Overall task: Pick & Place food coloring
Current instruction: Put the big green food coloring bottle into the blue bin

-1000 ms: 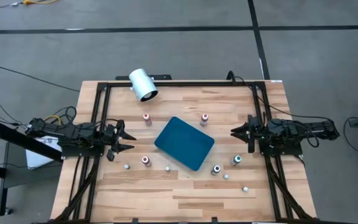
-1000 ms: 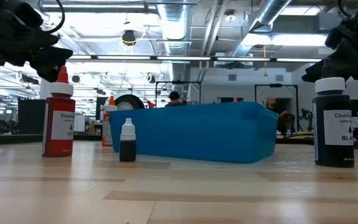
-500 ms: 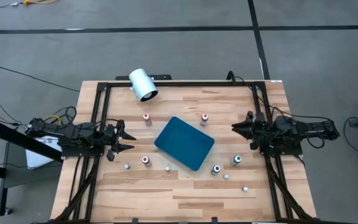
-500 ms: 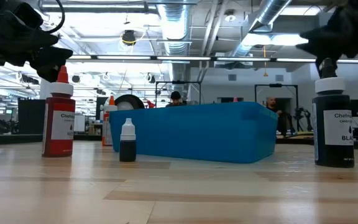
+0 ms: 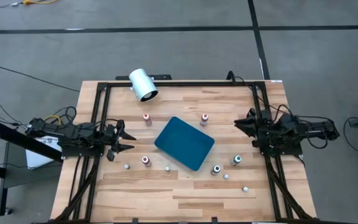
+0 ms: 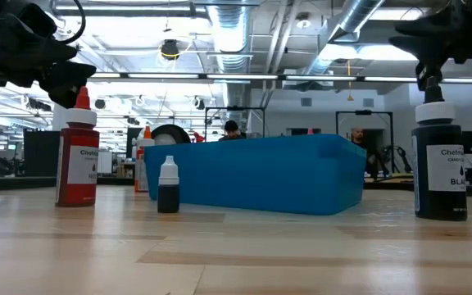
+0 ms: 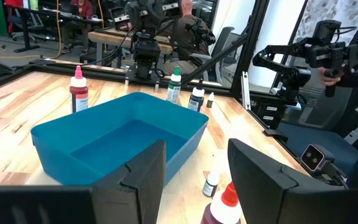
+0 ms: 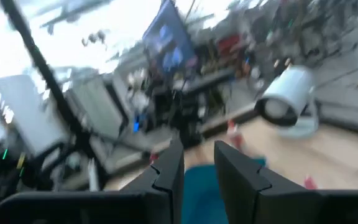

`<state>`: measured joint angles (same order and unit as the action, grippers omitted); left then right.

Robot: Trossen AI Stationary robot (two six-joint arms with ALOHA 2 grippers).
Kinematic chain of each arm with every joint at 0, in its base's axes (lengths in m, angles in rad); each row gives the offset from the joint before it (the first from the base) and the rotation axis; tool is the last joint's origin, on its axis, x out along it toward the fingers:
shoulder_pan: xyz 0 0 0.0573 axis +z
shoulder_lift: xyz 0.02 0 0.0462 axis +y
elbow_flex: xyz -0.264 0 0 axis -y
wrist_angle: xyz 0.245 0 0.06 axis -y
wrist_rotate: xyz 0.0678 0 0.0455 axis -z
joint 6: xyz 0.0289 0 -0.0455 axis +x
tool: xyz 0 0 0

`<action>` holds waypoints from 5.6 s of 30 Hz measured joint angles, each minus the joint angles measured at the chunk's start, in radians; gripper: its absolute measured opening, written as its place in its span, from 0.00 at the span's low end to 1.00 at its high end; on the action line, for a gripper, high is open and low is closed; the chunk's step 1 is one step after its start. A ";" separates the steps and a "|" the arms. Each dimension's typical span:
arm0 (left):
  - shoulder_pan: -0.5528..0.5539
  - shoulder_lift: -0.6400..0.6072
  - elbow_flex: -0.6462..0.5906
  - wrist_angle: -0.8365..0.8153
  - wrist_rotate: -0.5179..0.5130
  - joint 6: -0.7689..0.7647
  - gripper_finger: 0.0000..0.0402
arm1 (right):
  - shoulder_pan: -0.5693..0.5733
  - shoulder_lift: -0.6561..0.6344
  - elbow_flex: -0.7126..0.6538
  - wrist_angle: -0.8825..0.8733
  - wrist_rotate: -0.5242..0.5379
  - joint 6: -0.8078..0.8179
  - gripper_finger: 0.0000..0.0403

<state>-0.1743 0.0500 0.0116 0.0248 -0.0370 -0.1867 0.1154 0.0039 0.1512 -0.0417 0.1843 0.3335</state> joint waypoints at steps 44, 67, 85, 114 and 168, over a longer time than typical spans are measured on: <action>0.000 0.000 0.000 0.017 -0.058 0.000 0.41 | 0.002 0.691 0.696 -1.126 -0.552 0.193 0.40; 0.000 0.000 0.000 0.017 -0.057 0.000 0.41 | 0.097 0.860 0.695 -1.125 -0.517 0.162 0.41; 0.000 0.000 0.000 0.014 -0.057 0.000 0.41 | 0.379 1.028 0.695 -1.022 -0.281 0.216 0.37; 0.000 0.000 0.000 0.012 -0.057 0.000 0.41 | 0.406 1.260 0.695 -0.935 -0.155 0.217 0.34; 0.000 0.000 0.000 0.017 -0.057 0.000 0.41 | 0.129 1.161 1.072 -1.024 -0.104 -0.156 0.28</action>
<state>-0.1744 0.0499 0.0118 0.0419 -0.0940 -0.1871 0.2446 1.1645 1.2230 -1.0659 0.0807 0.1775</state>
